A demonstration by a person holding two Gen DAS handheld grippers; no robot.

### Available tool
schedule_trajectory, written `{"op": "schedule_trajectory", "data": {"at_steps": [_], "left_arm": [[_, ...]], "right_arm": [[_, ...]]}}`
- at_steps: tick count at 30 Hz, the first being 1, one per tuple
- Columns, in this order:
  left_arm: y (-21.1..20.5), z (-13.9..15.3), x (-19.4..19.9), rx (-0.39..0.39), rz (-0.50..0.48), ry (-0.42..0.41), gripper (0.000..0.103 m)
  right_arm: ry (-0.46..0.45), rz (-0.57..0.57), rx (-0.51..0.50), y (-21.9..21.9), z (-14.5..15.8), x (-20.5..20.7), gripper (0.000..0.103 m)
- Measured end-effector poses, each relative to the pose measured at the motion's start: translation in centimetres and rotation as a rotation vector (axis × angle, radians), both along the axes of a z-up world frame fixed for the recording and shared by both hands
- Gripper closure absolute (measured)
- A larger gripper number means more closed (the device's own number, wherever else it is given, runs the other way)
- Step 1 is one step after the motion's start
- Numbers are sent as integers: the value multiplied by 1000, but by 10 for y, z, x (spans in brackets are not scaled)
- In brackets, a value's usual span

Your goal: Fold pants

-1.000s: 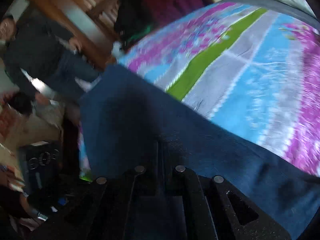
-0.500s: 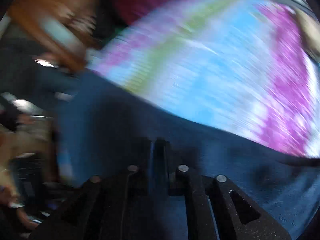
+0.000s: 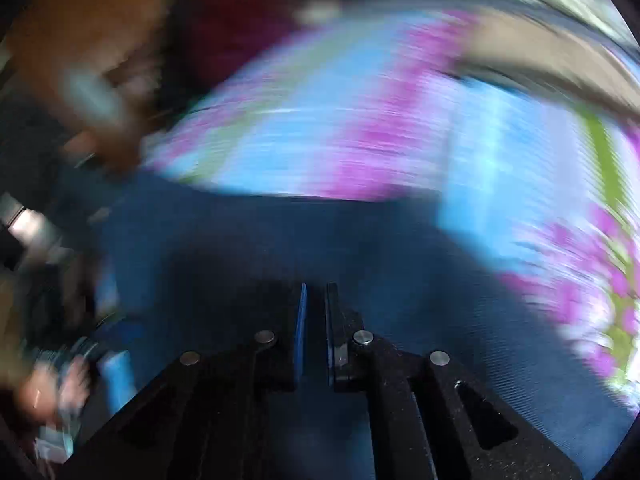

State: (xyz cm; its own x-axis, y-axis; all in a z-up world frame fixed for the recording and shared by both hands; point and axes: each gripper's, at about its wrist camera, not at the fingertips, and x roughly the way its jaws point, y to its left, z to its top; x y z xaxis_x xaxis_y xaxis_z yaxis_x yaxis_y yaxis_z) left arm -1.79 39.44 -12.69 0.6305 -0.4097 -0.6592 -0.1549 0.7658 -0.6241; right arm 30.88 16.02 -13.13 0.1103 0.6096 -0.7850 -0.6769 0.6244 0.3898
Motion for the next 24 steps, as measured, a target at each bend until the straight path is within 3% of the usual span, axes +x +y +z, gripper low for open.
{"op": "schedule_trajectory", "data": {"at_steps": [1,2,3,4,5,7,10,13,15,16,17,20,21,23,24], "left_arm": [[-8,-9,7,23,2,40,77],[-7,-19,10,24,4,46,80],[-3,-22,8,33,20,30,94],[-1,-21,4,32,33,42,96],[4,-16,2,13,45,36,92],[7,-2,-9,63,73,-10,68],[7,3,-6,77,82,-13,68],[-9,-3,-6,100,28,17,68],[-21,-16,2,148,21,23,68],[-22,-15,-2,164,23,5,68],[-21,-15,-2,163,28,6,69],[-17,-5,-8,173,59,18,68],[-13,1,-17,200,74,14,68],[-1,17,-27,208,123,-28,68],[6,21,-35,205,145,-40,67]], "right_arm": [[12,-79,37,-13,-4,20,103],[-49,-221,14,-32,1,36,103],[-106,-317,-46,-41,7,43,92],[-121,-365,-13,-56,19,45,92],[-105,-358,60,-68,27,40,92],[-80,-288,172,-89,48,7,92],[-72,-104,191,-106,56,-59,91],[-24,5,113,-121,36,-101,91],[-58,-36,-36,-127,12,-98,97],[-43,-86,-23,-136,8,-88,103],[-30,-203,28,-152,9,-69,103],[-98,-442,26,-176,26,-49,103],[-129,-462,33,-177,36,-57,89],[-142,-417,94,-175,54,-82,84],[-146,-380,122,-174,63,-99,70]]}}
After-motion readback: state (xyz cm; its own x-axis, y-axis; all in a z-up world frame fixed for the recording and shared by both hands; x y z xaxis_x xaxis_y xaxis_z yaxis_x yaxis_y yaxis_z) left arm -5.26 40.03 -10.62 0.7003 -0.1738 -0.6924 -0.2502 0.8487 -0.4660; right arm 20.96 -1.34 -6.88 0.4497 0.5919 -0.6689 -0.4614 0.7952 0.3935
